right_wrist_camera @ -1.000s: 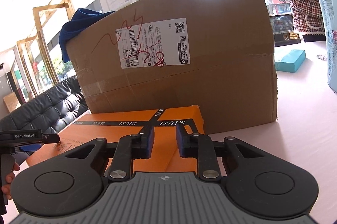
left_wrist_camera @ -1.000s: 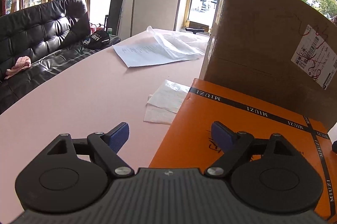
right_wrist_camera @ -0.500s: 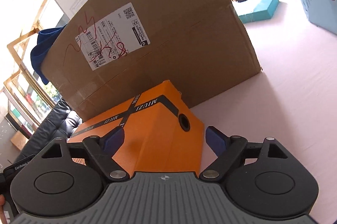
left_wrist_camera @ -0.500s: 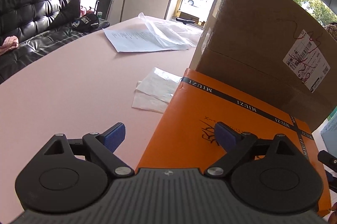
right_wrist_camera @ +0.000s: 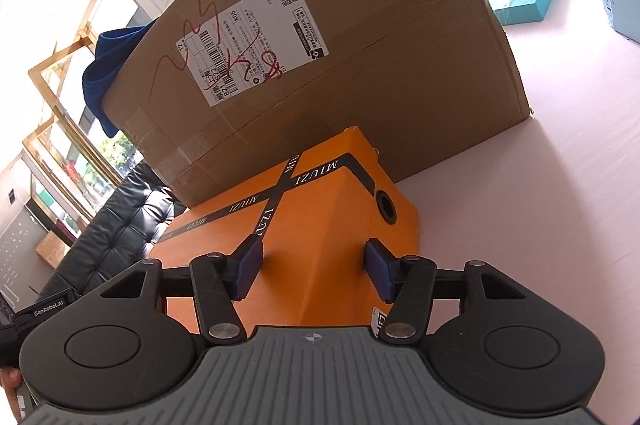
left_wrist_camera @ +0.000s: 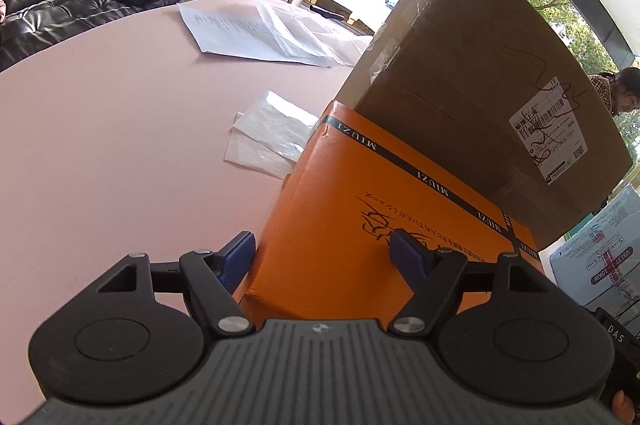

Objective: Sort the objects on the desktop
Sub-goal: 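Lift both open grippers up and away from the closed orange shoebox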

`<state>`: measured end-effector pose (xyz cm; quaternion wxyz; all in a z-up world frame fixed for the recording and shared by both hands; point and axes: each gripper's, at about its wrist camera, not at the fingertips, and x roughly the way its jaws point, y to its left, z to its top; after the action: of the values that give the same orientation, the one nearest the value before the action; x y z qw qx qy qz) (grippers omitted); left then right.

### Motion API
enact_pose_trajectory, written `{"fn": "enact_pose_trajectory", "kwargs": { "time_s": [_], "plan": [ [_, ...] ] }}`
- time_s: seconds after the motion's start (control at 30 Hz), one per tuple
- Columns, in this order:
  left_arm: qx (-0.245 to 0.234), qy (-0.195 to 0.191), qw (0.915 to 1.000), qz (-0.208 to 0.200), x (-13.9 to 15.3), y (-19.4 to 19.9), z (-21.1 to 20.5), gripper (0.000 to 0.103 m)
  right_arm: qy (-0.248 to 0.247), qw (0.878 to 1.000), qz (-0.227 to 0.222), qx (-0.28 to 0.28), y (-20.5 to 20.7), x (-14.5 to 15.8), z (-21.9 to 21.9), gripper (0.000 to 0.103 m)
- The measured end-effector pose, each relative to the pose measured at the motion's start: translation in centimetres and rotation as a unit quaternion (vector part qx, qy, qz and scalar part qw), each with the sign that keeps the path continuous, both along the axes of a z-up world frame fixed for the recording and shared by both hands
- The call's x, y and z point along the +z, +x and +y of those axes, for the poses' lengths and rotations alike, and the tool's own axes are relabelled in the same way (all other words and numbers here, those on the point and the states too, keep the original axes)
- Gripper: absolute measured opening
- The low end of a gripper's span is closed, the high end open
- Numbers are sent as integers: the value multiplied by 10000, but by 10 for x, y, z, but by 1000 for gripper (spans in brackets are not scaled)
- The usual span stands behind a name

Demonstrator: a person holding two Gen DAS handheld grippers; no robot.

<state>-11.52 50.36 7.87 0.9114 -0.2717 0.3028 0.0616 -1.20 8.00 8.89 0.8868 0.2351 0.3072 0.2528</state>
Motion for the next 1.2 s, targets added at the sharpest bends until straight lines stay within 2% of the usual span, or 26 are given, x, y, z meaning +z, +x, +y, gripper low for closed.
{"fn": "enact_pose_trajectory", "kwargs": {
  "time_s": [0.23,0.37,0.4,0.67,0.87,0.97,1.0,1.03,1.07,1.1,1.13,1.17,1.2],
  "plan": [
    [500,55,9986,-185,-2,-48,43,72,-229,9986,-157,453,-9,5,58,53],
    [754,116,9968,-240,-2,-81,73,72,-995,9873,-917,837,-35,18,116,50],
    [866,122,9959,-244,-2,-91,82,72,-1024,9860,-954,910,-39,18,127,50],
    [1595,208,9865,-313,-2,-164,137,72,-870,9764,-1070,1660,-62,14,200,50],
    [1845,270,9820,-300,0,-186,146,72,-794,9742,-1111,1794,-67,13,214,50],
    [2027,711,9765,-155,11,-181,129,71,-780,9751,-1067,1779,-69,16,211,50],
    [2101,889,9736,-106,15,-179,121,74,-727,9768,-1087,1697,-70,18,207,50],
    [2173,1066,9702,-58,19,-177,114,80,-651,9789,-1125,1580,-72,21,202,51],
    [2316,1118,9662,-175,23,-177,106,92,-575,9807,-1163,1462,-74,23,197,67],
    [2504,1145,9608,-313,26,-178,96,103,-518,9824,-1386,1140,-79,26,187,96],
    [2726,1223,9532,-471,32,-178,82,103,-469,9819,-1686,726,-84,30,174,103],
    [2799,1278,9495,-611,35,-175,75,103,-459,9787,-1956,411,-88,32,163,103],
    [2706,1315,9506,-769,42,-172,63,103,-521,9738,-2208,173,-91,34,151,103]
  ]
}}
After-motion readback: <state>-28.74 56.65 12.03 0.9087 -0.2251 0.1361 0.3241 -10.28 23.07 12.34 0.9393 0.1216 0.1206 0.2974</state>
